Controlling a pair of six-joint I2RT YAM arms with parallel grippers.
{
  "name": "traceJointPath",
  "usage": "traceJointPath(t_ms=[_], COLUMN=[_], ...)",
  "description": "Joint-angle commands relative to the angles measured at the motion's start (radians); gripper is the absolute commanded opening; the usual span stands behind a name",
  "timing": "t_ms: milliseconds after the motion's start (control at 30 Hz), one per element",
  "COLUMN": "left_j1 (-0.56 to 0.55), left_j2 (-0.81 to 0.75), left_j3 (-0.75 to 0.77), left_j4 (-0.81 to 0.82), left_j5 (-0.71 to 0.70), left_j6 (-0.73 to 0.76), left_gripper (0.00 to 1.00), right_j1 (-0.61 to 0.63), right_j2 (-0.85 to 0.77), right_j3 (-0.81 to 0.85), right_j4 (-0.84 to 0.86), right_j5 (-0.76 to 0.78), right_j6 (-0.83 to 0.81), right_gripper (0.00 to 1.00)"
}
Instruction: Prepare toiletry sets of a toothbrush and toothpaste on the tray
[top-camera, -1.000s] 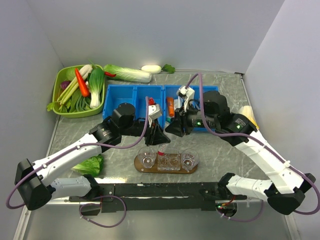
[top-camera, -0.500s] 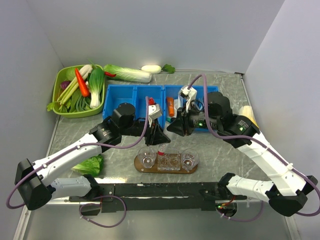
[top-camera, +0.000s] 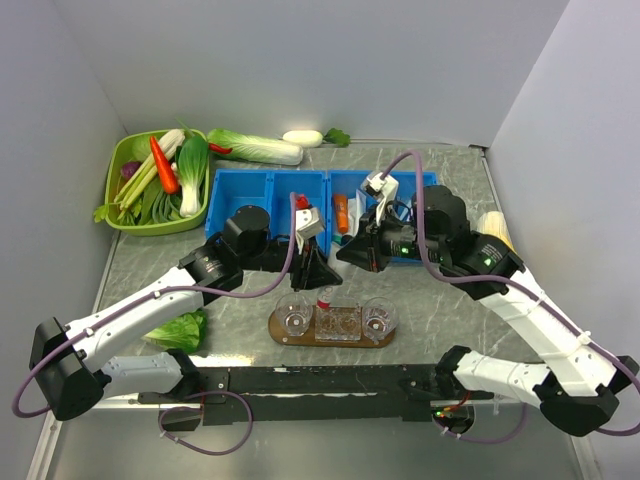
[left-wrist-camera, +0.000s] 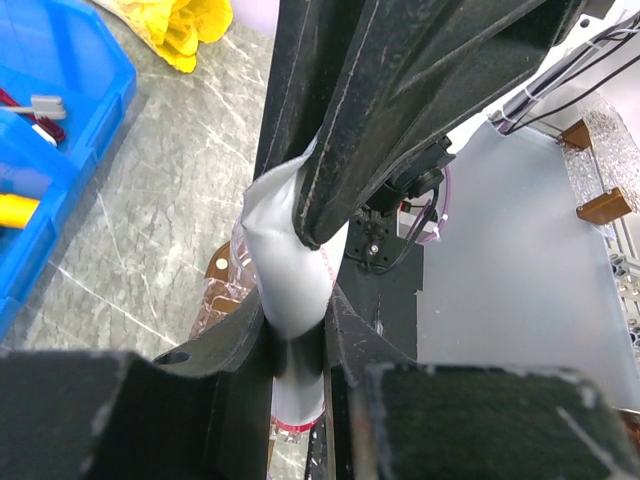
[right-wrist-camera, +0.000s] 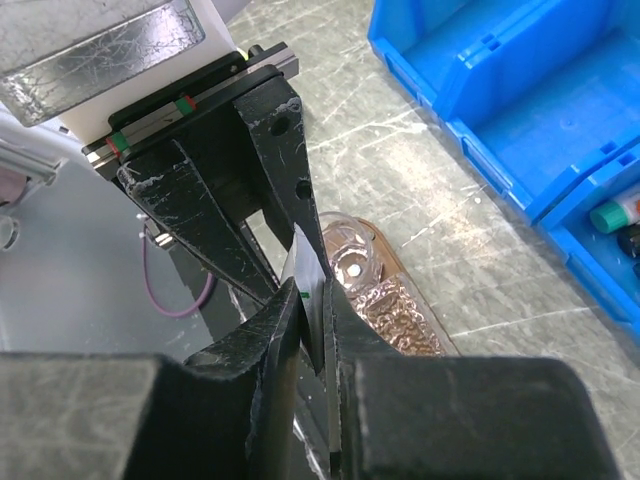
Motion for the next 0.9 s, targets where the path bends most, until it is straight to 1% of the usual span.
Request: traceJointPath(t_ms=[0, 67, 100, 167, 200, 267, 300, 367, 400, 467, 500, 533, 567, 667, 700, 800, 833, 867], left_j1=[-0.004, -0.005, -0.005, -0.005, -0.004, -0.004, -0.002, -0.001, 0.005, 0.021, 0.048, 0.066, 0.088, 0.198, 0.215, 0.257, 0.258, 0.258], left_j2=[-0.006, -0.006, -0.004, -0.007, -0.007, -0.01, -0.012, -0.018, -0.022, -0.039, -0.048, -0.061, -0.09, -0.154, -0.168, -0.206, -0.213, -0.213], left_j3=[0.007, 0.008, 0.007, 0.007, 0.008, 0.007, 0.007, 0.005, 0.007, 0.002, -0.003, -0.01, -0.016, -0.052, -0.062, -0.073, -0.073, -0.073], left_j4=[0.019, 0.014, 0.013, 0.014, 0.014, 0.016, 0.016, 0.013, 0.011, 0.019, 0.028, 0.046, 0.06, 0.114, 0.118, 0.097, 0.085, 0.069], left_j5=[0.032, 0.033, 0.032, 0.031, 0.028, 0.029, 0.028, 0.013, 0.009, 0.006, 0.002, -0.001, -0.003, -0.079, -0.169, -0.349, -0.485, -0.545], left_j6=[0.011, 0.011, 0.011, 0.011, 0.009, 0.009, 0.009, 0.01, 0.011, 0.004, -0.005, -0.012, -0.022, -0.063, -0.074, -0.074, -0.068, -0.065], left_gripper=[0.22, 0.29, 0.41, 0.51, 0.6, 0.69, 0.76, 0.83, 0.89, 0.93, 0.97, 0.98, 0.99, 0.99, 0.99, 0.99, 0.99, 0.99], right_j1=[-0.006, -0.006, -0.007, -0.006, -0.006, -0.004, -0.006, -0.004, -0.006, -0.006, -0.006, -0.003, -0.004, 0.019, 0.031, 0.095, 0.136, 0.158], right_j2=[-0.046, -0.06, -0.066, -0.075, -0.076, -0.084, -0.086, -0.092, -0.093, -0.106, -0.11, -0.118, -0.122, -0.148, -0.168, -0.204, -0.213, -0.221], right_j3=[-0.015, -0.019, -0.024, -0.027, -0.029, -0.03, -0.03, -0.03, -0.032, -0.033, -0.036, -0.038, -0.039, -0.05, -0.056, -0.088, -0.099, -0.117], right_j4=[0.071, 0.08, 0.083, 0.083, 0.083, 0.08, 0.075, 0.074, 0.069, 0.062, 0.058, 0.046, 0.039, 0.02, 0.02, 0.028, 0.028, 0.034], right_j5=[0.093, 0.101, 0.107, 0.116, 0.118, 0.128, 0.135, 0.147, 0.151, 0.171, 0.179, 0.187, 0.2, 0.234, 0.243, 0.314, 0.341, 0.368], right_j6=[-0.009, -0.007, -0.007, -0.007, -0.007, -0.01, -0.01, -0.012, -0.013, -0.016, -0.018, -0.021, -0.029, -0.042, -0.046, -0.053, -0.059, -0.056], right_gripper=[0.0, 0.0, 0.0, 0.0, 0.0, 0.0, 0.0, 0.0, 0.0, 0.0, 0.0, 0.0, 0.0, 0.0, 0.0, 0.0, 0.0, 0.0])
